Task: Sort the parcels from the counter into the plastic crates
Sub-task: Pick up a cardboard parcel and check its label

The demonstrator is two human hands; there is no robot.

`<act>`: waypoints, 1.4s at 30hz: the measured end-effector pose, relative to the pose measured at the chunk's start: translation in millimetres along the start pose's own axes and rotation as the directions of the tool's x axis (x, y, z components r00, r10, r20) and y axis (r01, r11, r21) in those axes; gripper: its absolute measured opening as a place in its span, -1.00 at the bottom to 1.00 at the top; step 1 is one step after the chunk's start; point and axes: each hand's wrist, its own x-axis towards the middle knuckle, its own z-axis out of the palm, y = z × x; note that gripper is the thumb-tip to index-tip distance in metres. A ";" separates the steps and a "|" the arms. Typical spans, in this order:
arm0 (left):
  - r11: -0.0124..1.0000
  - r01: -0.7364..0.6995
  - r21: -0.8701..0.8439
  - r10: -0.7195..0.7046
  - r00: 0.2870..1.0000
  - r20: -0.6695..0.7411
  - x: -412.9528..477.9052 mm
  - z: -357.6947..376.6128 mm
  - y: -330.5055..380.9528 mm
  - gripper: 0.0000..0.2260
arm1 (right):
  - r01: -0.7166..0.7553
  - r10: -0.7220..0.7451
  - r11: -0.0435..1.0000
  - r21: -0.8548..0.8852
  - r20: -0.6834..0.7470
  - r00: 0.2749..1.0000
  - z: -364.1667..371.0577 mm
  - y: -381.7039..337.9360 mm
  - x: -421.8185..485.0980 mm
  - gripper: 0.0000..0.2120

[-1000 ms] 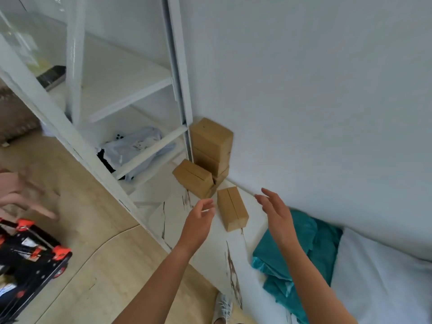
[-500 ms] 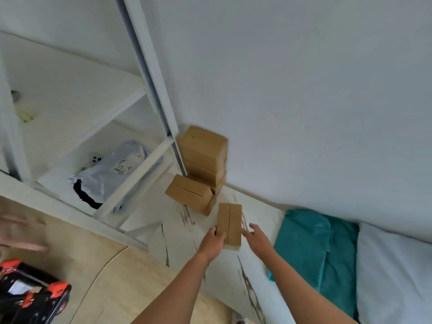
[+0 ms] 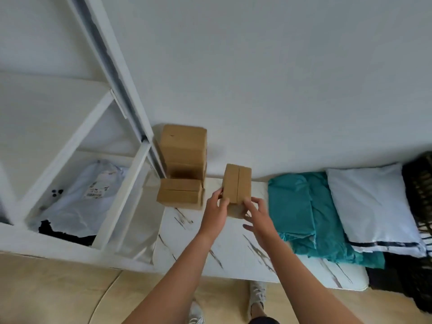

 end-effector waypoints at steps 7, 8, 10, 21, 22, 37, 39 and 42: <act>0.900 -0.326 -0.288 0.321 0.945 -0.066 -46.1 -24.3 89.0 -0.68 | 0.433 -0.416 0.892 0.130 -0.137 0.899 3.6 -87.5 -66.4 -0.79; 0.873 -0.369 -0.319 0.360 0.929 -0.088 -51.3 -26.1 98.7 -0.66 | 0.487 -0.472 0.867 0.111 -0.133 0.871 1.0 -97.9 -75.6 -0.77; 0.817 -0.449 -0.361 0.436 0.892 -0.122 -62.0 -28.1 116.7 -0.65 | 0.587 -0.577 0.807 0.061 -0.122 0.807 -6.2 -117.4 -93.0 -0.66; 0.568 -0.817 0.092 0.820 0.555 -0.139 -118.1 7.3 175.1 -0.61 | 0.344 -0.491 0.700 0.626 0.071 0.868 -70.5 -166.0 -111.1 -0.45; 0.527 -0.838 0.141 0.849 0.513 -0.125 -122.8 12.8 180.2 -0.64 | 0.297 -0.492 0.671 0.680 0.108 0.864 -77.4 -167.9 -111.2 -0.43; 0.621 -0.520 -0.587 0.555 0.820 -0.139 -89.0 9.8 180.3 -0.62 | 0.811 -0.817 0.575 -0.104 -0.130 0.562 -46.5 -168.9 -134.3 -0.55; 0.592 -0.441 -0.674 0.517 0.850 -0.103 -84.7 10.6 180.6 -0.63 | 0.821 -0.846 0.533 -0.203 -0.143 0.514 -45.5 -165.0 -134.5 -0.48; 0.449 -0.215 -0.868 0.523 0.850 0.060 -82.4 5.0 183.5 -0.50 | 0.816 -0.917 0.380 -0.435 -0.059 0.395 -39.3 -163.2 -145.3 -0.45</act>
